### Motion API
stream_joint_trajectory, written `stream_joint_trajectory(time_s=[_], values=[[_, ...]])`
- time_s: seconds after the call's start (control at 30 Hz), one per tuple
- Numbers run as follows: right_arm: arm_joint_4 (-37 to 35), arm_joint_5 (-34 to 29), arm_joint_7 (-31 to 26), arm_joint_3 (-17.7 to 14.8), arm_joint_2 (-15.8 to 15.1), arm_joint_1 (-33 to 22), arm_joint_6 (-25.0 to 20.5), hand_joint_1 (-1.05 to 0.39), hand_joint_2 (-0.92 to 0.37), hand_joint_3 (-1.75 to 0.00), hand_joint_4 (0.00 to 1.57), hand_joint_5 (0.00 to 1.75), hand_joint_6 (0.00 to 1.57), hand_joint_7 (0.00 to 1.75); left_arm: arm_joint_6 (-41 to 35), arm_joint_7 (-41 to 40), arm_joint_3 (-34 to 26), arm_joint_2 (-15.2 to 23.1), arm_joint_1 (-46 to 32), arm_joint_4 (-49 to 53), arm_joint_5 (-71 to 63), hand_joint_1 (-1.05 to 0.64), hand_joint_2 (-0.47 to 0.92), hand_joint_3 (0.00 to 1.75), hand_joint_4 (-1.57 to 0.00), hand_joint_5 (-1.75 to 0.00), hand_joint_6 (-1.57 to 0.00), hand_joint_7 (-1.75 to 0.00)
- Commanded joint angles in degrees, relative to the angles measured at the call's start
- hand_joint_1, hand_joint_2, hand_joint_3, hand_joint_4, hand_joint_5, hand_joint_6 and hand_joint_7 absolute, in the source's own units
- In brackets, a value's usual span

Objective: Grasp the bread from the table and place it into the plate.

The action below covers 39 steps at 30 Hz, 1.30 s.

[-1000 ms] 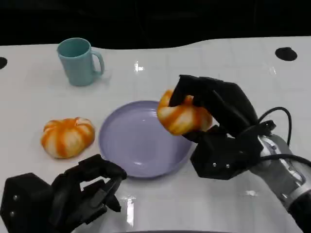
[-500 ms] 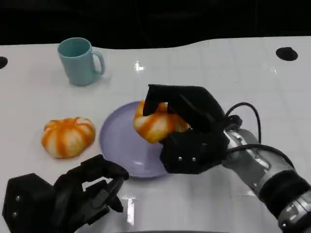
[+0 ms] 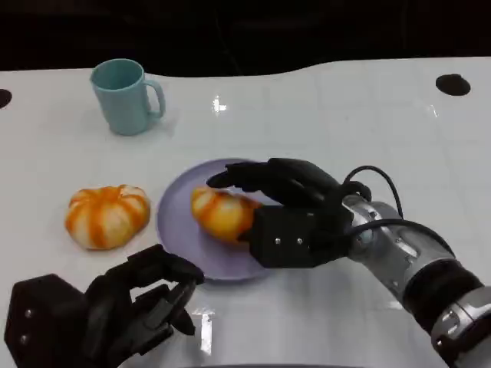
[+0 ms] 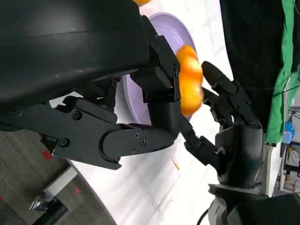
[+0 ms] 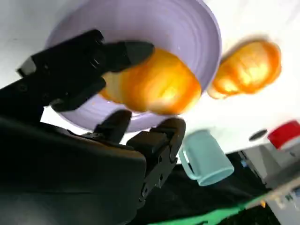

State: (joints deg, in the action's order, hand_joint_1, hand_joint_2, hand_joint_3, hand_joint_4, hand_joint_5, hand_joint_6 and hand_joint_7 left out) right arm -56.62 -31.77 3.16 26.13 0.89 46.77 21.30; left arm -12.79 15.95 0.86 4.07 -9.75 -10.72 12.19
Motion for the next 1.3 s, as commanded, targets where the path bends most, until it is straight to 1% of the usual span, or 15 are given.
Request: stream_joint_trajectory(time_s=[0.03,0.17,0.3,0.7,0.9,0.93,0.97,1.0,1.03,1.07,1.1,1.13,1.2,1.23,1.3], values=[[3.88,0.65,3.04,0.01,-1.71,-0.9,-2.29,-0.64,-0.92,-0.24,0.0,0.19,0.17,0.0,0.26,-0.54,-0.06,0.48,-0.66,-0.5,-0.39,-0.42,0.92,0.49,-0.61,-1.75,-0.66,-1.3],[8.81,1.49,5.82,-0.27,-3.23,-3.41,-3.18,-0.69,-0.92,-0.26,0.0,0.18,0.17,0.0,0.28,-0.41,-0.03,0.53,-0.78,-0.65,-0.24,-0.42,0.92,0.49,-0.61,-1.75,-0.66,-1.3],[15.81,2.42,8.37,-0.96,-5.22,-6.65,-4.5,-0.68,-0.92,-0.27,0.03,0.21,0.19,0.01,0.71,-0.13,-0.06,0.54,-0.71,-0.26,-0.08,-0.42,0.92,0.49,-0.61,-1.75,-0.65,-1.3],[40.02,11.22,13.18,-7.54,-12.14,-22.86,-6.52,-0.54,-0.92,-0.23,0.22,0.35,0.31,0.07,-0.21,-0.88,0.21,0.4,-0.36,-0.53,-0.24,-0.41,0.92,0.5,-0.6,-1.75,-0.65,-1.31],[48.64,18.8,13.87,-11.91,-12.54,-32.78,-7.3,-0.45,-0.92,-0.18,0.36,0.46,0.45,0.12,-0.03,-0.64,0.02,0.35,-0.12,0.0,0.09,-0.41,0.92,0.5,-0.61,-1.75,-0.65,-1.31],[50.11,20.48,14.06,-12.77,-12.28,-34.36,-8.13,-0.42,-0.92,-0.18,0.37,0.6,0.51,0.14,-0.24,-0.77,0.02,0.33,-0.12,-0.07,0.05,-0.41,0.92,0.5,-0.61,-1.75,-0.65,-1.31],[51.15,22.38,14.09,-13.7,-11.97,-35.87,-8.17,-0.4,-0.92,-0.19,0.33,0.78,0.55,0.15,-0.53,-0.95,0.06,0.32,-0.12,-0.24,-0.04,-0.41,0.92,0.5,-0.61,-1.75,-0.65,-1.31],[51.99,23.8,14.15,-14.36,-11.78,-36.98,-8.27,-0.34,-0.92,-0.19,0.35,0.96,0.61,0.18,-0.75,-1.12,0.09,0.32,-0.13,-0.41,-0.15,-0.41,0.92,0.5,-0.61,-1.75,-0.65,-1.31],[52.56,25.61,14.33,-15.14,-11.48,-38.06,-8.06,-0.3,-0.92,-0.2,0.36,1.12,0.67,0.22,-0.69,-1.08,0.11,0.37,-0.13,-0.43,-0.21,-0.41,0.92,0.5,-0.62,-1.75,-0.65,-1.32],[53.0,27.25,14.48,-15.81,-11.23,-38.99,-7.85,-0.26,-0.92,-0.23,0.37,1.22,0.69,0.3,-0.29,-0.87,0.1,0.46,-0.11,-0.2,-0.25,-0.4,0.92,0.5,-0.61,-1.75,-0.65,-1.32],[53.62,28.25,14.67,-16.31,-11.35,-39.87,-7.87,-0.22,-0.89,-0.3,0.39,1.28,0.67,0.47,-0.17,-0.76,0.07,0.53,-0.11,-0.14,-0.23,-0.4,0.92,0.5,-0.61,-1.75,-0.65,-1.32],[54.15,28.81,14.84,-16.64,-11.55,-40.52,-7.86,-0.19,-0.77,-0.58,0.43,1.35,0.61,0.76,-0.12,-0.69,0.05,0.57,-0.12,-0.13,-0.19,-0.4,0.92,0.51,-0.61,-1.75,-0.64,-1.32],[55.62,29.41,15.35,-17.01,-12.27,-41.89,-8.08,-0.16,-0.64,-0.88,0.47,1.43,0.56,1.03,-0.41,-0.71,-0.1,0.56,-0.19,-0.3,0.03,-0.4,0.92,0.51,-0.61,-1.75,-0.64,-1.32],[56.66,29.57,15.66,-17.2,-12.71,-42.78,-8.33,-0.15,-0.6,-0.99,0.49,1.47,0.58,1.14,-0.32,-0.56,-0.21,0.56,-0.17,-0.2,0.22,-0.41,0.92,0.5,-0.61,-1.75,-0.64,-1.31],[58.35,29.78,16.11,-17.58,-13.44,-44.34,-8.59,-0.13,-0.57,-1.07,0.5,1.54,0.61,1.25,-0.2,-0.41,-0.29,0.61,-0.13,-0.06,0.33,-0.41,0.92,0.5,-0.62,-1.75,-0.65,-1.31]])
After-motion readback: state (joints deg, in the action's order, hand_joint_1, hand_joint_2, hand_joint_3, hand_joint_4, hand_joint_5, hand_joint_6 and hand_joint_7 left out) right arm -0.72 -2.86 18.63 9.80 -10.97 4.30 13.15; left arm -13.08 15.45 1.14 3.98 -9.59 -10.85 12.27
